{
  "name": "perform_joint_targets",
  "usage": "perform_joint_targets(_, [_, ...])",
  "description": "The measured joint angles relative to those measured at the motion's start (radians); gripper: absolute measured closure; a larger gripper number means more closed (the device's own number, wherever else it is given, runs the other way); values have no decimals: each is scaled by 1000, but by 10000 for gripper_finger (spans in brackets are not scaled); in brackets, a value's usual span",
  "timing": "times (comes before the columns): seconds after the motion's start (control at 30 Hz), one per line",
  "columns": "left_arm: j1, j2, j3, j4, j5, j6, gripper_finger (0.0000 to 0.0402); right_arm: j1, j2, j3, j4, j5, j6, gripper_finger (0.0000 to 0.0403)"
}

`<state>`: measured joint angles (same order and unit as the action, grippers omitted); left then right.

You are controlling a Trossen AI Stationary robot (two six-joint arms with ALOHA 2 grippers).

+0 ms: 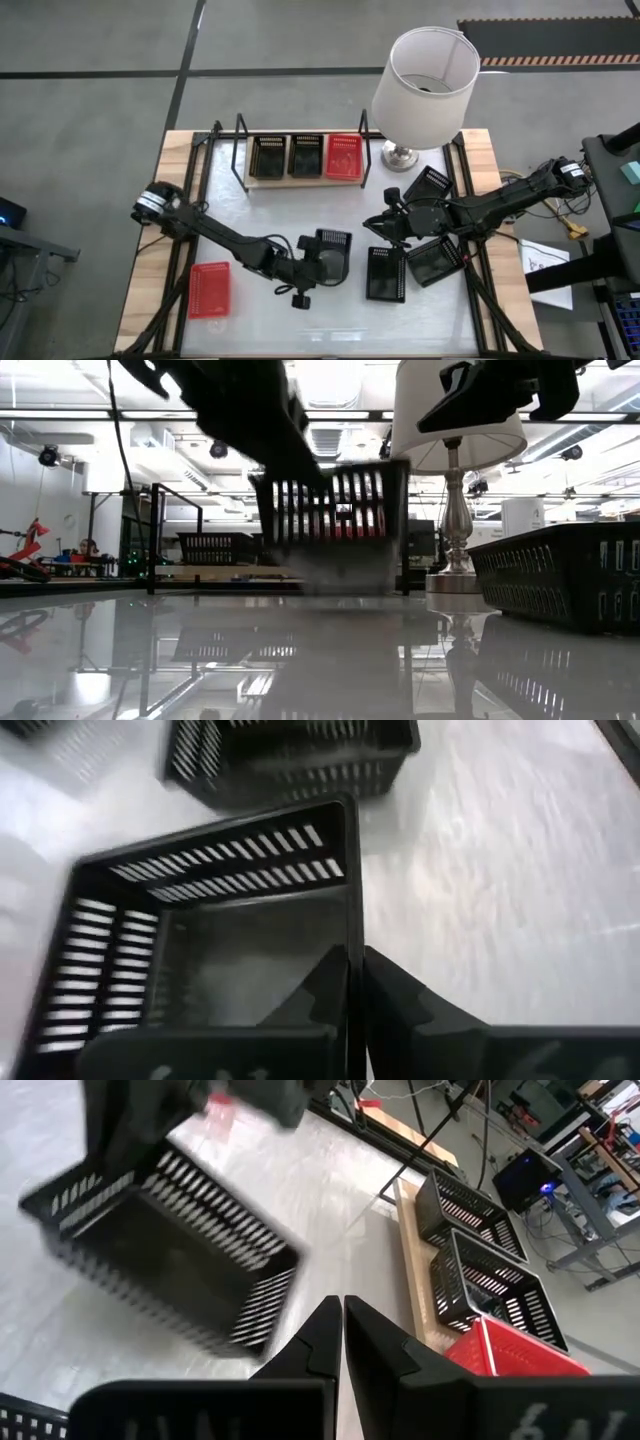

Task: Stack baskets on shelf by color
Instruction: Stack the black bin on the right black bin on the shelf

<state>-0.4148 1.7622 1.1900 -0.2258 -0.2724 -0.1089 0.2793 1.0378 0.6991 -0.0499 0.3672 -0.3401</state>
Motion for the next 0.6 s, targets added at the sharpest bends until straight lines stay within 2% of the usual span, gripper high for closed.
perform_joint_targets(0.3, [52,-232,-7,-218,-155,209,401,0,0,0,2,0,3,394])
perform_joint_targets(0.47, [135,-342,-31,-243,-167,367,401,0,0,0,2,0,1,394])
perform_joint_targets(0.6, [243,-395,-35,-267,-146,464,401,0,0,0,2,0,-1,394])
